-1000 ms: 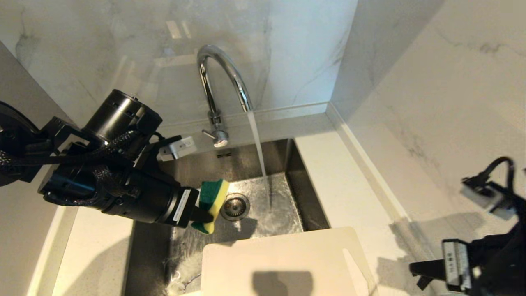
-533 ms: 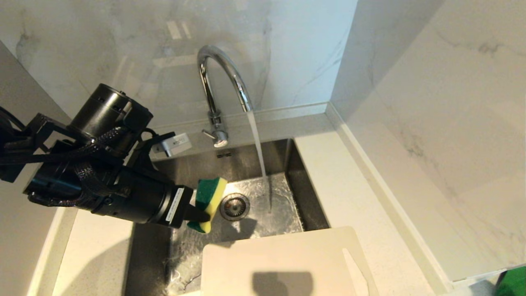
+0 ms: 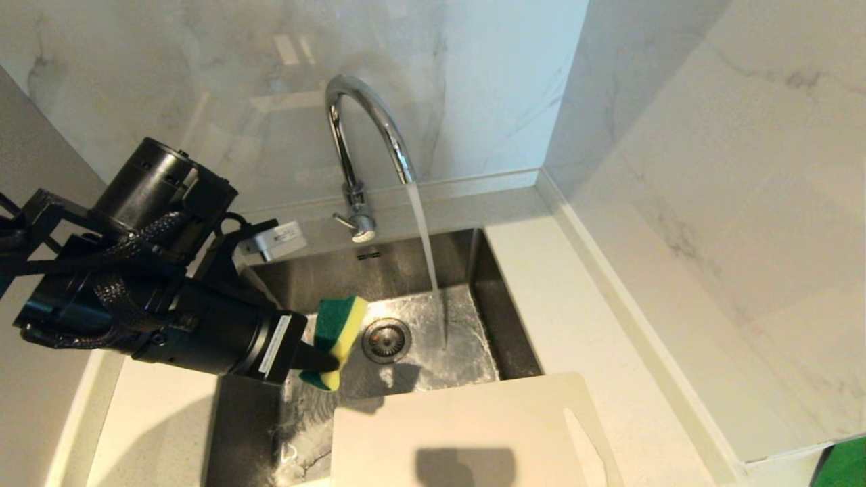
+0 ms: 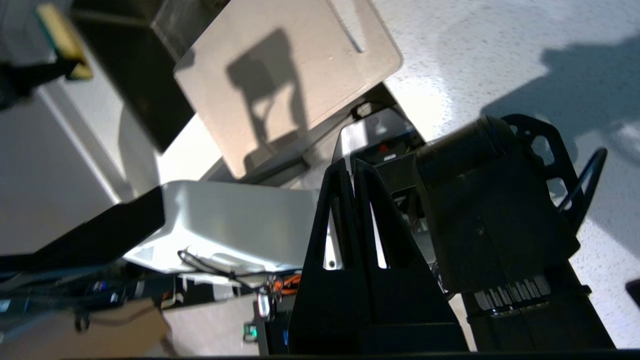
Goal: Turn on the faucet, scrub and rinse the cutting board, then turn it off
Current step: Put down the cleaning cloth
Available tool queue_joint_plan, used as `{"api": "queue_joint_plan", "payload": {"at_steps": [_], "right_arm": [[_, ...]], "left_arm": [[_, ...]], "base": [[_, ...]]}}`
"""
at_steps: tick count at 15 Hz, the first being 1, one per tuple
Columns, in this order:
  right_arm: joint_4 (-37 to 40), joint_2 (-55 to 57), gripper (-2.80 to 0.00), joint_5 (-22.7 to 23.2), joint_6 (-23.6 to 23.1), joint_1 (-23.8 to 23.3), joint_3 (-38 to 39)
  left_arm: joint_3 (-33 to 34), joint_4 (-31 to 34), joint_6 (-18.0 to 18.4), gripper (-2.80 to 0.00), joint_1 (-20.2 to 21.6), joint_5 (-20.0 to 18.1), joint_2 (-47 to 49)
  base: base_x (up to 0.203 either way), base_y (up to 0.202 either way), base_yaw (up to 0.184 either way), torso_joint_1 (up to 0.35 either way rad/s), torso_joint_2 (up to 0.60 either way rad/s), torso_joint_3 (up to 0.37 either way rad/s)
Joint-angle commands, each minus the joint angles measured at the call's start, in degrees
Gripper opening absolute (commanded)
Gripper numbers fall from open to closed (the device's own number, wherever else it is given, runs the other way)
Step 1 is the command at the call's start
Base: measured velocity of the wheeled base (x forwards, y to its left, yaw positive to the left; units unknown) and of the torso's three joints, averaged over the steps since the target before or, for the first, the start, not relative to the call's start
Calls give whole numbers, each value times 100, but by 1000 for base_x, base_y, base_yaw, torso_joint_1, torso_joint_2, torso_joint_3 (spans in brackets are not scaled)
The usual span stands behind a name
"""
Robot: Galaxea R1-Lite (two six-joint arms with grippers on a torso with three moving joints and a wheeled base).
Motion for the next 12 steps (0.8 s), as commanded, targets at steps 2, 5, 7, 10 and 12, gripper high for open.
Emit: {"api": "queue_joint_plan", "payload": {"at_steps": [2,5,7,10,12], "right_arm": [[44,-716,-280,-2,48,-527,247],[44,-1255,-280,-7,20,-757,644],[44,-1916,-280,-55,-14,-791,1184],[44,-2848,-280,-293,-268,-796,2063],[-270,-2842,-280,-420,-885,-793,3042]], "left_arm": [[182,8,-17,-280,-1,-37,-236],[258,8,-18,-280,-9,-57,-294],[291,22,-18,-280,-67,-57,-388],[338,44,-9,-280,-153,-39,-435],[423,61,-9,-280,-257,-33,-584]], "base": [[0,0,0,0,0,0],[0,0,0,0,0,0],[0,0,0,0,0,0],[0,0,0,0,0,0],[0,0,0,0,0,0]]}}
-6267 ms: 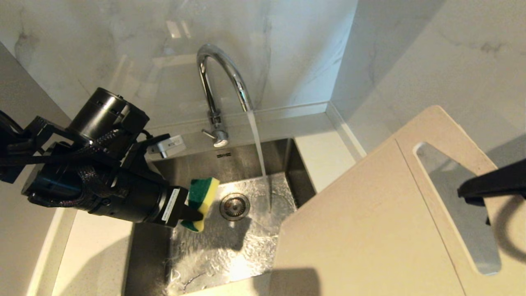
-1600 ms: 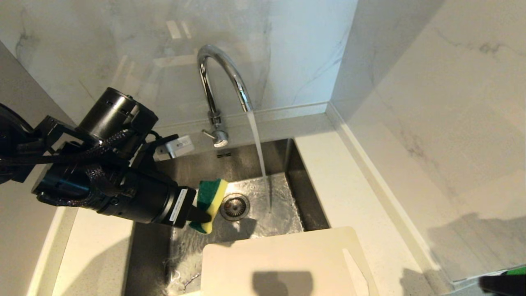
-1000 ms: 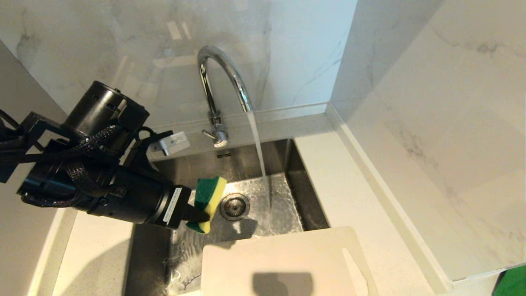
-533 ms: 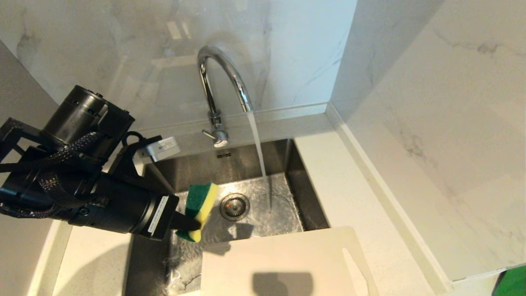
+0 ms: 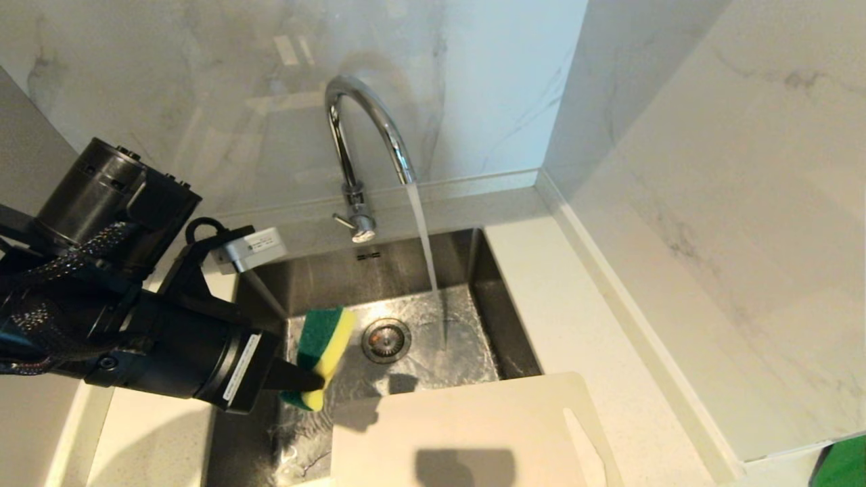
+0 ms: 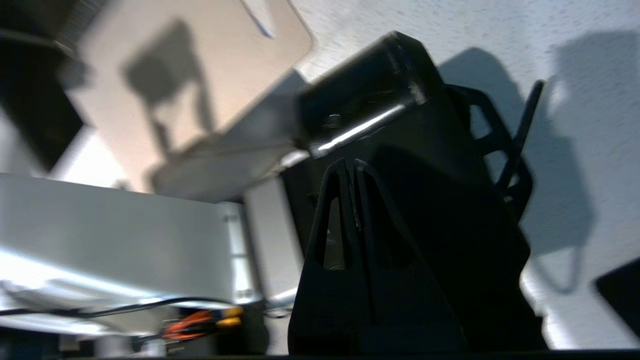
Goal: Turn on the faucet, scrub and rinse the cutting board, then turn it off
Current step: Put down the cleaning cloth
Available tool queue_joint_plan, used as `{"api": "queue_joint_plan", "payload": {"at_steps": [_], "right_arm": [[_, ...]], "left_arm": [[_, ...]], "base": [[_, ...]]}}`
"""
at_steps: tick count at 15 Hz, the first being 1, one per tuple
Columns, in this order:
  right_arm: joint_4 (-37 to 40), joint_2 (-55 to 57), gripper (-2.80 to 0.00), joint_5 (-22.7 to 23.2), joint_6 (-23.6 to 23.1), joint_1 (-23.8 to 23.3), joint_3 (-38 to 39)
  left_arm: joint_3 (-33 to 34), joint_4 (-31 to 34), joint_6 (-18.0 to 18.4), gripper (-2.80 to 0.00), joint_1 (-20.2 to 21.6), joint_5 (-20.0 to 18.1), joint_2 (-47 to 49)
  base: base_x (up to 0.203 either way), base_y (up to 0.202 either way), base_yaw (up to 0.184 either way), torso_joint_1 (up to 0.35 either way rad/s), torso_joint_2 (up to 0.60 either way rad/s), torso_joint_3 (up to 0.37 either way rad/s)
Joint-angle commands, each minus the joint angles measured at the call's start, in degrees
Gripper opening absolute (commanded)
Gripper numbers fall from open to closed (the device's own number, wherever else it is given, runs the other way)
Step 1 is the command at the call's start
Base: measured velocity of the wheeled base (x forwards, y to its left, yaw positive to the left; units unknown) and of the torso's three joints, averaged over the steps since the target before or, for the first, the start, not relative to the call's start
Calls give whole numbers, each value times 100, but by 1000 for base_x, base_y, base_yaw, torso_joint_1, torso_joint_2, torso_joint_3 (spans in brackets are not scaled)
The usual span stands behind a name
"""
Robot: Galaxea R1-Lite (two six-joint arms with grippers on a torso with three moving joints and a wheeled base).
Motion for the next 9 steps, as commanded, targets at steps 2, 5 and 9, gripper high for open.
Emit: {"api": "queue_joint_plan", "payload": {"at_steps": [2,5,9], "right_arm": [[-2148,-213,-280,-183,-948,1,2103],[-5653,-149,-280,-293,-2030,1,4463],[-7048,-255,-280,-425,-2887,1,5294]], "left_arm": [[224,26,-29,-280,-144,9,-218],[375,30,-22,-280,-239,30,-343],[415,30,-30,-280,-257,40,-361]], "base": [[0,0,0,0,0,0],[0,0,0,0,0,0],[0,0,0,0,0,0]]}}
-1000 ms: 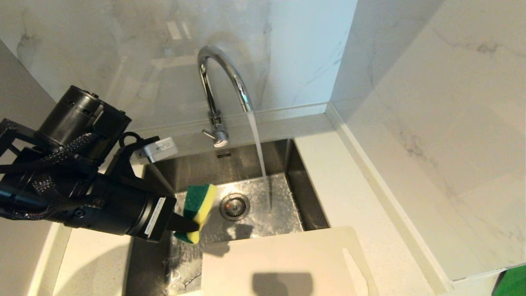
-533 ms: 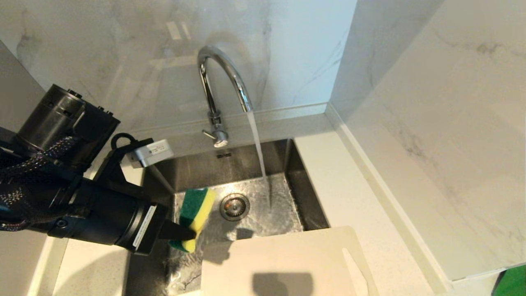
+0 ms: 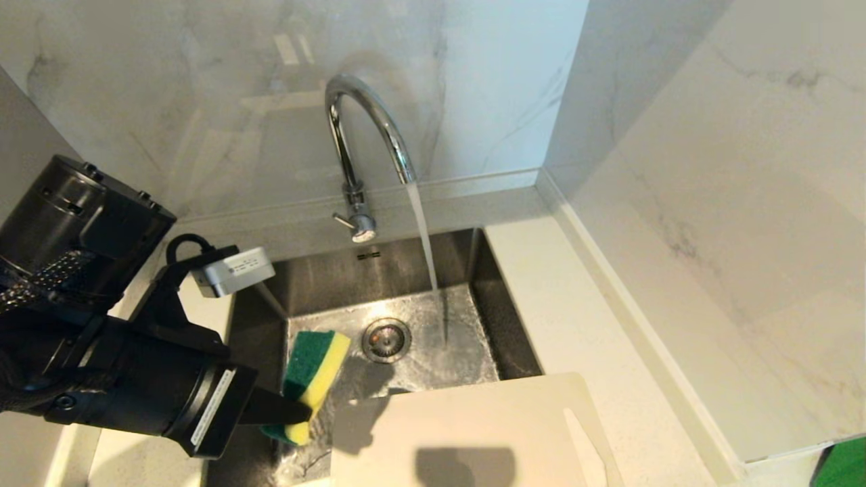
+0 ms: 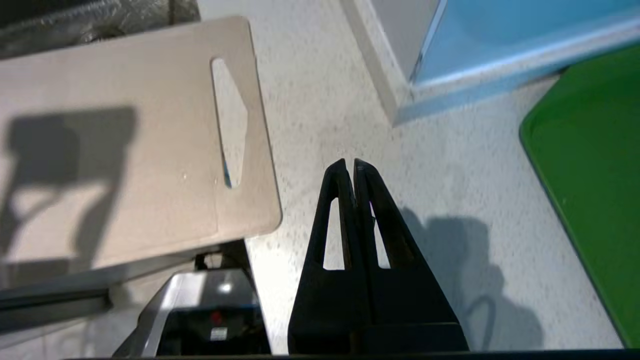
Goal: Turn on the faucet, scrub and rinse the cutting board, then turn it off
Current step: Put down the cleaning cloth
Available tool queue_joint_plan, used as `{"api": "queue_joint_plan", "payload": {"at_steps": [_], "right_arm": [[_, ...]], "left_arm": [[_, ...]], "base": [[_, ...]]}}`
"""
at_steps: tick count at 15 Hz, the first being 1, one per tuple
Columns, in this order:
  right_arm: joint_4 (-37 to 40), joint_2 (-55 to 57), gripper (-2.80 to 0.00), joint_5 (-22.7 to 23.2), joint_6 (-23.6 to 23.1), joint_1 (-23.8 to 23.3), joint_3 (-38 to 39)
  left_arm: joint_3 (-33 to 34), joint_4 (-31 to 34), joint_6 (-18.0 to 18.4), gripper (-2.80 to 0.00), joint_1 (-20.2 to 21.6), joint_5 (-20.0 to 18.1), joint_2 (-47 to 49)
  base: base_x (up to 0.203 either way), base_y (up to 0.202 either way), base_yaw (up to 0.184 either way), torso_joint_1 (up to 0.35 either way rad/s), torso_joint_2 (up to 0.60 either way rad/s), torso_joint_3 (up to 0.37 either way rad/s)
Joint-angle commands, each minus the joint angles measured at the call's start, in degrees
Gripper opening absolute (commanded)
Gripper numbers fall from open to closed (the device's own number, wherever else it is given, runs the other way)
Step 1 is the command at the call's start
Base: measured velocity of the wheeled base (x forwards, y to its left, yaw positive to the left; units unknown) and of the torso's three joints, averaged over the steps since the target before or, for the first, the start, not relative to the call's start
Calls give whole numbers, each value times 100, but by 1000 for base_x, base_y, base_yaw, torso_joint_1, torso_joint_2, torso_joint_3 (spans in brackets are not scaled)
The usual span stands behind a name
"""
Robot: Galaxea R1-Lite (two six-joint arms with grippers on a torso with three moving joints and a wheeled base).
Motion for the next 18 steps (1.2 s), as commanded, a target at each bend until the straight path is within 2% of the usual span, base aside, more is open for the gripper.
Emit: {"api": "queue_joint_plan", "payload": {"at_steps": [1,3,6,10,12,14,18], "right_arm": [[-552,-17,-280,-43,-57,8,124],[-545,15,-280,-40,-54,1,130],[-1238,-39,-280,-26,-273,-1,406],[-1356,-39,-280,26,-406,-6,498],[-1692,-39,-280,45,-473,-9,603],[-2087,-39,-280,53,-380,-1,749],[-2098,-30,-280,53,-197,-9,757]], "left_arm": [[54,7,-6,-280,-2,-2,-48],[82,7,-5,-280,-7,9,-111],[66,6,4,-280,-7,16,-226],[22,-20,4,-280,-8,19,-279],[41,-5,12,-280,-8,18,-396],[97,6,13,-280,-8,14,-455],[207,11,13,-280,-16,19,-551]], "base": [[0,0,0,0,0,0],[0,0,0,0,0,0],[0,0,0,0,0,0],[0,0,0,0,0,0],[0,0,0,0,0,0],[0,0,0,0,0,0],[0,0,0,0,0,0]]}}
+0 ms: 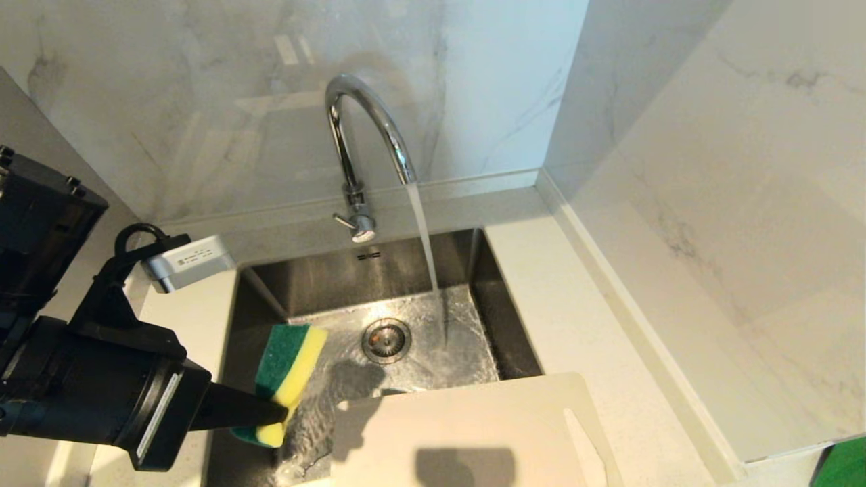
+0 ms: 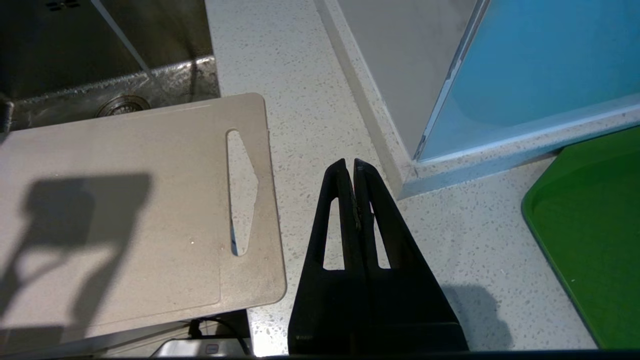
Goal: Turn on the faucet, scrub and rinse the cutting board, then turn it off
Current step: Put down the cleaning cloth
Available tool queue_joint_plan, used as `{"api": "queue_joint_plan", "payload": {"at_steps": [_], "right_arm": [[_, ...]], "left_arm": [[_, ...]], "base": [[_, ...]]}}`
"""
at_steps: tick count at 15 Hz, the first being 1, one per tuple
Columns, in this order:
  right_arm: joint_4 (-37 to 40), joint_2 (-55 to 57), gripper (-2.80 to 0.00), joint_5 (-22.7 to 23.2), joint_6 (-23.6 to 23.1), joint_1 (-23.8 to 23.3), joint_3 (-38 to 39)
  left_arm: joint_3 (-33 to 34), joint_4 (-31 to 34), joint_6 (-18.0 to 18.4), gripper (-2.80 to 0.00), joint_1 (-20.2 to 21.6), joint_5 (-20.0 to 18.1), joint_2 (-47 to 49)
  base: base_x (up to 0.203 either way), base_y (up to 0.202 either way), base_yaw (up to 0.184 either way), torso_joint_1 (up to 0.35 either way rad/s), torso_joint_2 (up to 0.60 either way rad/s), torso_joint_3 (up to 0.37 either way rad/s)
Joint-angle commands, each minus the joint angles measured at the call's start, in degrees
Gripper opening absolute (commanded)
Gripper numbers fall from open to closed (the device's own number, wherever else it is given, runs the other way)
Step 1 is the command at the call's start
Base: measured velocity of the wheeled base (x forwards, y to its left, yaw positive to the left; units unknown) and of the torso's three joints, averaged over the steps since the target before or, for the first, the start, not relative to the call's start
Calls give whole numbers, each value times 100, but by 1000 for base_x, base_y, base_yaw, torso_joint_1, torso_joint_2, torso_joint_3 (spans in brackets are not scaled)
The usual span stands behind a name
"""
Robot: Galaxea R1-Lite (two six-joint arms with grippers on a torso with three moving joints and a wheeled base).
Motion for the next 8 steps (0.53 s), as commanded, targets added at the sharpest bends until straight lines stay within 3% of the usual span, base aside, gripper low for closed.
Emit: {"api": "queue_joint_plan", "payload": {"at_steps": [1,3,6,8], "right_arm": [[0,4,-280,-1,3,-6,7],[0,1,-280,-1,3,2,7],[0,4,-280,-1,3,-6,7],[0,9,-280,-1,3,-3,7]], "left_arm": [[32,7,-13,-280,-1,-3,-46],[23,16,-4,-280,-1,51,-19],[32,7,-4,-280,6,540,207],[-21,-30,0,-280,5,623,383]], "base": [[0,0,0,0,0,0],[0,0,0,0,0,0],[0,0,0,0,0,0],[0,0,0,0,0,0]]}}
